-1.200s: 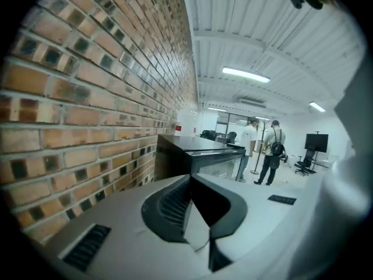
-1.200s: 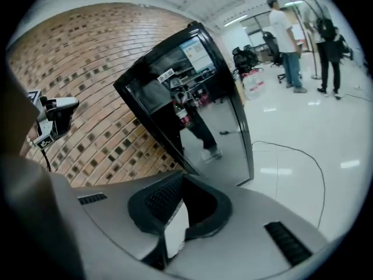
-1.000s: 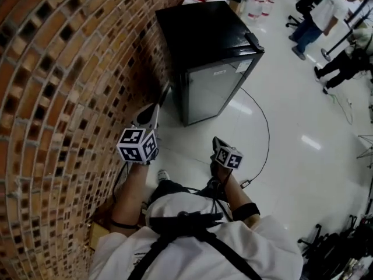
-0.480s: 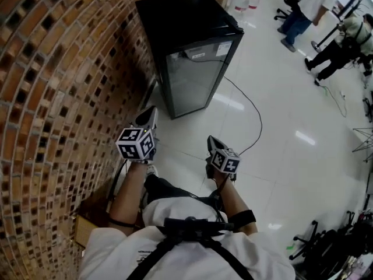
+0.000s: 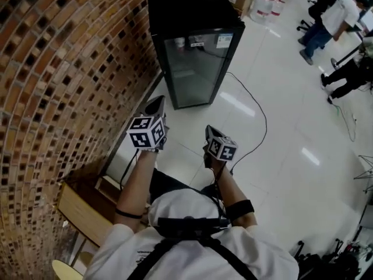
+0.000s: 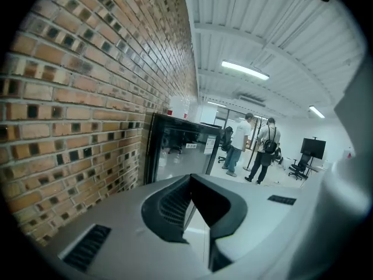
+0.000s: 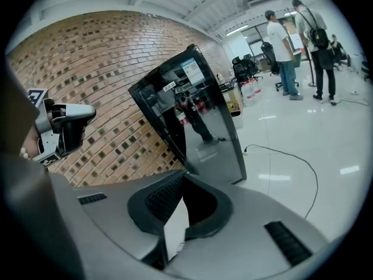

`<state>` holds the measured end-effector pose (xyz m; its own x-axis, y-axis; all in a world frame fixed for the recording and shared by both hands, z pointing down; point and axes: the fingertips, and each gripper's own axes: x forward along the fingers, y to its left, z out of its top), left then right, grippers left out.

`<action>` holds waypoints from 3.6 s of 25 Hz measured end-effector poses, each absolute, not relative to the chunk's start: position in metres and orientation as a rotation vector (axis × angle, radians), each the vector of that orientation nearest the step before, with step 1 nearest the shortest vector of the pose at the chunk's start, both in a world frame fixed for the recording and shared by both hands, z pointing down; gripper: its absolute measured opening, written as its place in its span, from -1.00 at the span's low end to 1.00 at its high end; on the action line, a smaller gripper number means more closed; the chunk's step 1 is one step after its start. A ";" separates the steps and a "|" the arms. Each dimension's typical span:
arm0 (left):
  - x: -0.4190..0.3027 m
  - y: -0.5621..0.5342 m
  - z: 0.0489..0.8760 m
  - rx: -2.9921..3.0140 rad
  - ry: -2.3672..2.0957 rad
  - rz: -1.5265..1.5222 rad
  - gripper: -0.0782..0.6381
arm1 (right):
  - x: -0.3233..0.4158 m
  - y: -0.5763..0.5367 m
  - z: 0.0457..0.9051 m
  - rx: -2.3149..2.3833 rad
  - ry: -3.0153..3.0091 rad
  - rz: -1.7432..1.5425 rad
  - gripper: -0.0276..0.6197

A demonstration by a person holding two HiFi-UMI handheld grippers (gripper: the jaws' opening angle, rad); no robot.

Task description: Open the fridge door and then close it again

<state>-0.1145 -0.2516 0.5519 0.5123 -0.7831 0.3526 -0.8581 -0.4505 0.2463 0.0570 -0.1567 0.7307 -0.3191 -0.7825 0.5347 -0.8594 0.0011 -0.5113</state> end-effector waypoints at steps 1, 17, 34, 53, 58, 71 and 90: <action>-0.119 -0.252 0.551 2.356 -1.370 0.253 -0.78 | 0.051 -0.161 0.727 1.759 -2.162 1.223 -0.90; -0.148 -0.270 0.532 2.373 -1.390 0.259 -0.78 | 0.034 -0.178 0.702 1.763 -2.188 1.154 -0.90; -0.154 -0.279 0.520 2.422 -1.339 0.276 -0.78 | 0.016 -0.178 0.687 1.785 -2.214 1.152 -0.90; -0.161 -0.332 0.525 2.453 -1.331 0.321 -0.45 | 0.009 -0.206 0.668 1.794 -2.246 1.101 -0.90; -0.163 -0.382 0.516 2.503 -1.340 0.359 -0.17 | 0.009 -0.225 0.665 1.839 -2.243 1.117 -0.90; -0.146 -0.490 0.507 2.619 -1.224 0.470 -0.01 | 0.007 -0.261 0.660 1.993 -2.187 1.135 -0.90; -0.122 -0.512 0.514 2.692 -1.137 0.533 -0.08 | 0.027 -0.246 0.667 2.102 -2.121 1.147 -0.90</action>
